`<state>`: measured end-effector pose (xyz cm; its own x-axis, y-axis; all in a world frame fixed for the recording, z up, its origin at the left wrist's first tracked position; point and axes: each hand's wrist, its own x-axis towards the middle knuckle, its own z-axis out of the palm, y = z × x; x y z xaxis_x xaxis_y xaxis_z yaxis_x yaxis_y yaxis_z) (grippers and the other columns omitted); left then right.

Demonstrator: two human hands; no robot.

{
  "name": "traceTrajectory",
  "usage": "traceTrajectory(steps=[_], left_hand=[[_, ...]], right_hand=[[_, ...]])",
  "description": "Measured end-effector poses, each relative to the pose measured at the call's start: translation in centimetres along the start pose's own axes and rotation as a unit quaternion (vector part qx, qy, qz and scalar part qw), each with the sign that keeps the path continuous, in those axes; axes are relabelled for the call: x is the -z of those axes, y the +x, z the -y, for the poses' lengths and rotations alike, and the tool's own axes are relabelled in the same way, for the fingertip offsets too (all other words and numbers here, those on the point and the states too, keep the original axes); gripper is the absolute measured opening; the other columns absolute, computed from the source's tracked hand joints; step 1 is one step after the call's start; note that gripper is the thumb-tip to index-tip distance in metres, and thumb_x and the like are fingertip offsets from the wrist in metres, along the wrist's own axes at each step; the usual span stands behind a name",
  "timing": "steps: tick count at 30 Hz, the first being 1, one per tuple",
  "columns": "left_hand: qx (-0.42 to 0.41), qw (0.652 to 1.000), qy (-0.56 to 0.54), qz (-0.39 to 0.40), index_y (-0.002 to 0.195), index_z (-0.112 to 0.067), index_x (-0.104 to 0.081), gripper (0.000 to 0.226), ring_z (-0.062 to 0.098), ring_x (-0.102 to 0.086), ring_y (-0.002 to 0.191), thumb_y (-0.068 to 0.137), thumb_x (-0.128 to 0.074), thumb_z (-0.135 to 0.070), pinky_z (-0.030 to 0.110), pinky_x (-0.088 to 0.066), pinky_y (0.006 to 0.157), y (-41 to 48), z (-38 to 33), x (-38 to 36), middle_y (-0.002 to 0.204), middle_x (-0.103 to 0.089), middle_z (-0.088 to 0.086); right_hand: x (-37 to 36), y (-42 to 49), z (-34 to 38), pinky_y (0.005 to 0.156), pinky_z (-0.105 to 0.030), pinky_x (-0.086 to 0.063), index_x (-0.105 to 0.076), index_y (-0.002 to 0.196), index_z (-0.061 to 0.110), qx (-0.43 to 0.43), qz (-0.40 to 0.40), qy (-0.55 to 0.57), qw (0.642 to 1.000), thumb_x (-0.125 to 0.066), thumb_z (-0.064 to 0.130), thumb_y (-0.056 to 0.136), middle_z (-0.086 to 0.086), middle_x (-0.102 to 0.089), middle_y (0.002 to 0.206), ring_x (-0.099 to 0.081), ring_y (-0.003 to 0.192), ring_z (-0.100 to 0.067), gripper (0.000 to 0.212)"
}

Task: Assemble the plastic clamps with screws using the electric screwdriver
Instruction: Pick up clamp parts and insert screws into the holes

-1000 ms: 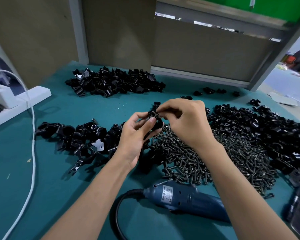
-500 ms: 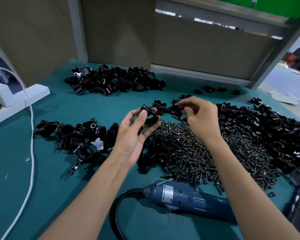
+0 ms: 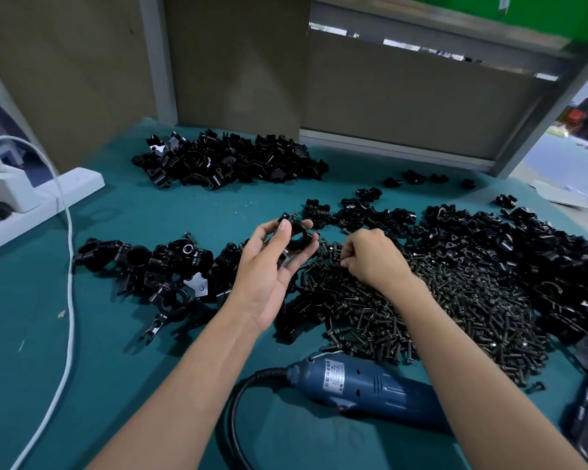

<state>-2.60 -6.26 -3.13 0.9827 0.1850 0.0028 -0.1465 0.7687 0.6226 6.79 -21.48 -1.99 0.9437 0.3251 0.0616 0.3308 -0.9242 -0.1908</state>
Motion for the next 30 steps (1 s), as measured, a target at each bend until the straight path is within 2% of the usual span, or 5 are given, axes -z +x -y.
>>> traceTrajectory(steps=[7, 12, 18, 26, 30], left_hand=[[-0.01, 1.0, 0.005, 0.006, 0.111, -0.002, -0.053, 0.044, 0.023, -0.071, 0.091, 0.07, -0.069, 0.0, 0.029, -0.058, 0.084, 0.2, -0.1, 0.3, 0.095, -0.074, 0.01], [-0.024, 0.999, 0.023, 0.0, 0.108, -0.003, -0.055, 0.044, 0.022, -0.071, 0.092, 0.067, -0.07, 0.0, 0.028, -0.058, 0.085, 0.3, -0.2, 0.5, 0.098, -0.072, 0.01], [-0.025, 0.999, 0.028, 0.002, 0.109, -0.005, -0.057, 0.046, 0.022, -0.071, 0.094, 0.065, -0.07, 0.001, 0.026, -0.057, 0.084, 0.3, -0.2, 0.5, 0.096, -0.073, 0.008], [-0.013, 0.999, 0.046, 0.003, 0.109, -0.006, -0.057, 0.031, 0.023, -0.071, 0.092, 0.084, -0.062, 0.011, 0.025, -0.057, 0.083, 0.4, -0.1, 0.8, 0.093, -0.075, 0.006], [-0.015, 0.999, 0.039, 0.007, 0.108, -0.006, -0.057, 0.037, 0.023, -0.071, 0.093, 0.075, -0.067, 0.005, 0.025, -0.057, 0.081, 0.3, -0.2, 0.7, 0.092, -0.075, 0.005]], right_hand=[[0.4, -0.3, -0.4, 0.075, -0.041, -0.058, -0.071, 0.101, 0.017, -0.017, -0.021, 0.057, 0.998, -0.059, -0.001, 0.087, -0.007, -0.07, 0.092, -0.066, 0.083, -0.025, 0.026], [1.5, -0.6, 0.0, 0.065, -0.011, -0.043, -0.072, 0.108, 0.027, 0.053, 0.073, 0.07, 0.993, -0.068, 0.009, 0.088, 0.007, -0.067, 0.102, -0.054, 0.074, 0.005, 0.027], [1.3, -1.2, 0.6, 0.096, -0.033, -0.045, -0.07, 0.097, 0.027, 0.04, 0.09, 0.027, 0.995, -0.077, 0.017, 0.081, 0.007, -0.063, 0.076, -0.058, 0.07, -0.008, 0.019], [1.2, -1.4, 0.3, 0.075, -0.034, -0.056, -0.067, 0.086, 0.024, 0.022, 0.04, 0.057, 0.997, -0.064, 0.007, 0.089, 0.001, -0.067, 0.084, -0.064, 0.078, -0.016, 0.017], [1.7, -1.3, -0.3, 0.067, -0.024, -0.055, -0.066, 0.091, 0.013, -0.022, 0.033, 0.268, 0.963, -0.062, 0.002, 0.092, -0.001, -0.071, 0.081, -0.067, 0.073, -0.012, 0.012]])
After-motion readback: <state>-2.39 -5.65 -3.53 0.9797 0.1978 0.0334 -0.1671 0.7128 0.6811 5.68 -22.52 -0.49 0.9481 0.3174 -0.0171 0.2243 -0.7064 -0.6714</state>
